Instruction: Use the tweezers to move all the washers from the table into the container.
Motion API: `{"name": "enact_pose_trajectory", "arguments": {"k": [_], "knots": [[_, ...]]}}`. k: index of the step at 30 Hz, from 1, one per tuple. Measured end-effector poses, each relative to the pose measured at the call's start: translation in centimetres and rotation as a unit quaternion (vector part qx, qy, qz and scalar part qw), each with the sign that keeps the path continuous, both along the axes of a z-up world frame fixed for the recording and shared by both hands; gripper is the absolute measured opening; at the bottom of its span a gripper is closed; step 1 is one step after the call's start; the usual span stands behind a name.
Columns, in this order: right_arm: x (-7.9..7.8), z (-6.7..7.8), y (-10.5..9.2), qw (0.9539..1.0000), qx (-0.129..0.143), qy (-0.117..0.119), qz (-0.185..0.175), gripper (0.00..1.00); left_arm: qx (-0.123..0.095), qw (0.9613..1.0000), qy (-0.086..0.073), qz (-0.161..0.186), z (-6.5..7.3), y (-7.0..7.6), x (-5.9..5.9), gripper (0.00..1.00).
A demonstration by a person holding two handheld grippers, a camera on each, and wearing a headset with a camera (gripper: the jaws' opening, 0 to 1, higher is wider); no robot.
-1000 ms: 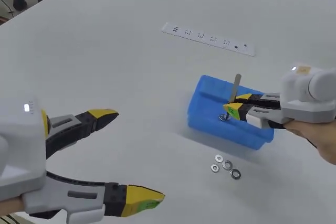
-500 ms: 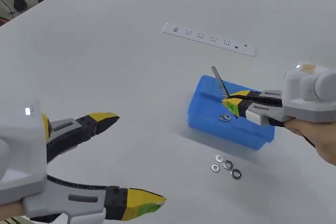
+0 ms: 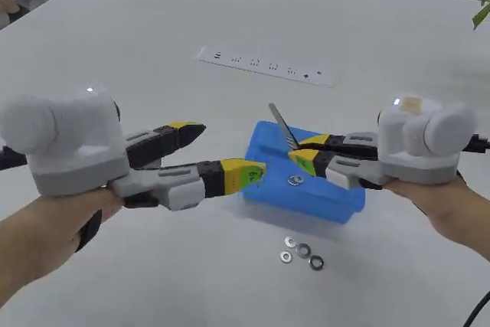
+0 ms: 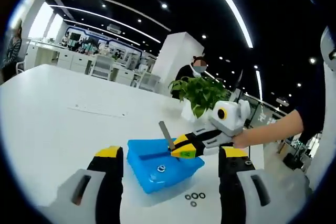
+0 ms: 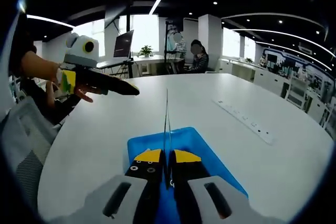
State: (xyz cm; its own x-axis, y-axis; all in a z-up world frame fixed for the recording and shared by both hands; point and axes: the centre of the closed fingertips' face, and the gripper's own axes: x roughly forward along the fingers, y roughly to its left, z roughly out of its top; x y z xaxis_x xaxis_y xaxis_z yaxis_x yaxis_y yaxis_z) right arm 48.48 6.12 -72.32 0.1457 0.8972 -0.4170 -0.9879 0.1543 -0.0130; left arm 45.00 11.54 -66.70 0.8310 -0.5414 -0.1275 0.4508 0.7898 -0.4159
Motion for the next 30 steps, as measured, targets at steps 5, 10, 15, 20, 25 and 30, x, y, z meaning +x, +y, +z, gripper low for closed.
{"name": "enact_pose_trajectory", "arguments": {"k": [5, 10, 15, 20, 25, 30], "knots": [[-0.4, 0.2, -0.4, 0.9999, 0.000, -0.002, 0.016, 0.07, -0.006, 0.9998, -0.005, -0.020, -0.3, -1.8, 3.2, 0.70], [-0.3, 0.2, -0.6, 0.9997, 0.002, -0.002, 0.023, 0.07, -0.003, 0.9986, -0.008, -0.051, -0.3, -3.1, 4.4, 0.55], [-0.4, 0.1, -0.6, 0.9996, 0.005, 0.001, 0.028, 0.07, 0.017, 0.9953, -0.013, -0.094, -0.4, -4.2, 4.3, 0.36], [-0.2, 0.0, -0.8, 0.9994, 0.008, 0.005, 0.033, 0.07, 0.033, 0.9924, -0.020, -0.117, -0.3, -4.7, 4.3, 0.27], [-0.1, 0.0, -1.0, 0.9993, 0.007, 0.006, 0.036, 0.07, 0.057, 0.9879, -0.024, -0.142, -0.4, -5.1, 4.1, 0.24], [-0.2, -0.1, -1.1, 0.9991, 0.006, 0.007, 0.041, 0.07, 0.082, 0.9829, -0.028, -0.162, -0.7, -5.5, 3.8, 0.20]]}}
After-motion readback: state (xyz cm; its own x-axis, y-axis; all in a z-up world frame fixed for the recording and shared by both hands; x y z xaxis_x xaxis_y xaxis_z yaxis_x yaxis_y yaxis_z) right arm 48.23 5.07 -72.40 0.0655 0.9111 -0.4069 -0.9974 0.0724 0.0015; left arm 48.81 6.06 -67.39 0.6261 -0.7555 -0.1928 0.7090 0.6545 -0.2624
